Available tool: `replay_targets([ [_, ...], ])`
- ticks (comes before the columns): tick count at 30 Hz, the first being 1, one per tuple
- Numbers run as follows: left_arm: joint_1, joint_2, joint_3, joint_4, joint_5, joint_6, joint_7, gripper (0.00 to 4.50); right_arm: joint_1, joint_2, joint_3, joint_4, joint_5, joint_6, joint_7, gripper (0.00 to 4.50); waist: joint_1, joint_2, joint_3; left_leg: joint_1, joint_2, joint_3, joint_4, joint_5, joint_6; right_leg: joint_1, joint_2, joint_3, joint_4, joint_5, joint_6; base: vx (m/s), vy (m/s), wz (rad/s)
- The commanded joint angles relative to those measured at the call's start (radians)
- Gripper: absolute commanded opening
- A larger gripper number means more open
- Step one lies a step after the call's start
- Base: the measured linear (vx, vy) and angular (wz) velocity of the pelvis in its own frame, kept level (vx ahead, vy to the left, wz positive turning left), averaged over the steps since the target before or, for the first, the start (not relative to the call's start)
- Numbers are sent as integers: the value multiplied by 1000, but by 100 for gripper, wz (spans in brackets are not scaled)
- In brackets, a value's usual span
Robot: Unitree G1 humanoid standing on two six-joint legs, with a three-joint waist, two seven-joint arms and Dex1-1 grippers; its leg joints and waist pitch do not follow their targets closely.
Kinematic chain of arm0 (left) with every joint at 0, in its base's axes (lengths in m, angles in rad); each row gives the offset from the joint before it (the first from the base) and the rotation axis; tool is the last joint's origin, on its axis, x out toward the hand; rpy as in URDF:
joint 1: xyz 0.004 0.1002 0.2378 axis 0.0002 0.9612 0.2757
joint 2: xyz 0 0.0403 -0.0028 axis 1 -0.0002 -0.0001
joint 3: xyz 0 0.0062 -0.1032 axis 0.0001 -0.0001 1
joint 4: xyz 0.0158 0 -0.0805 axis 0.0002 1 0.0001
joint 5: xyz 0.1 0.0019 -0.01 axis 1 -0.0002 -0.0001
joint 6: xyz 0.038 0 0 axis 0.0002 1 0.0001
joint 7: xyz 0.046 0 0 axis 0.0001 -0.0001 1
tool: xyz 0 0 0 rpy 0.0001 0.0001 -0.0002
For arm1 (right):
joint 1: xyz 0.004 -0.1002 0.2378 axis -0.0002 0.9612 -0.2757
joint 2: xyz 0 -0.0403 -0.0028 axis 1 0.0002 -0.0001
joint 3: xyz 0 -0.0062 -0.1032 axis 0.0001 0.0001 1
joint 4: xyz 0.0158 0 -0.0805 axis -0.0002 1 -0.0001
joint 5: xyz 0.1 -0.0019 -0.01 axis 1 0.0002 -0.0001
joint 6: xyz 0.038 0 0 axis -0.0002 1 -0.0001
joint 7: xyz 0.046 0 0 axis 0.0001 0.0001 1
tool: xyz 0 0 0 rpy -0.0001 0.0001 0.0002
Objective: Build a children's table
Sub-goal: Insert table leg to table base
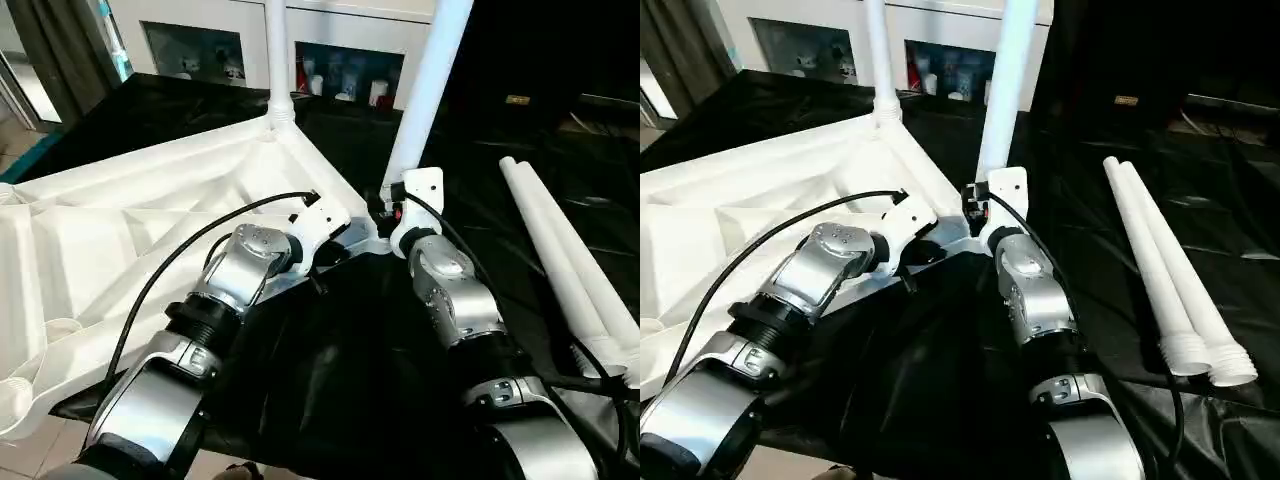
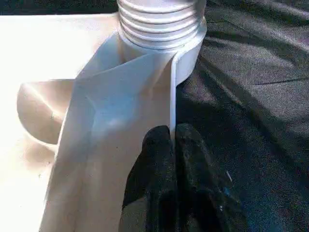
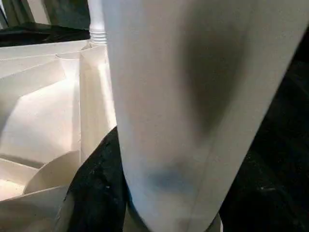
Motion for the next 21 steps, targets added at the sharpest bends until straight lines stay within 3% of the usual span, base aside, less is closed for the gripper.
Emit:
replay_targets([
  [1, 7, -29, -31, 44, 20, 15, 22, 0, 77, 50, 39, 150, -8, 100, 25, 193, -4, 11, -16, 7, 57, -29, -86, -403, -35, -2, -57, 38, -86, -370, -138, 0, 0, 0],
  [7, 9, -24, -34, 44, 23, 5, 16, 0, 80, 48, 51, 139, -17, 92, 35, 193, -5, 12, -15, 8, 57, -29, -87, -420, -40, -2, -58, 39, -87, -382, -143, 0, 0, 0],
  [10, 11, -21, -34, 41, 23, 3, 13, 0, 82, 50, 49, 130, -11, 87, 44, 263, -5, 12, -14, 8, 58, -31, -88, -424, -38, -3, -60, 40, -89, -400, -138, 0, 0, 0],
  [19, 32, -5, -49, 11, 16, -61, -36, 0, 83, 50, 64, 98, -12, 67, 91, 329, -5, 12, -18, 4, 59, -29, -87, -399, -35, 2, -59, 40, -85, -351, -151, 0, 0, 0],
  [21, 46, 2, -54, -12, 10, -72, -57, 0, 88, 49, 69, 77, -9, 54, 108, 358, -5, 13, -23, 1, 61, -28, -85, -361, -31, 8, -60, 40, -78, -297, -167, 0, 0, 0],
])
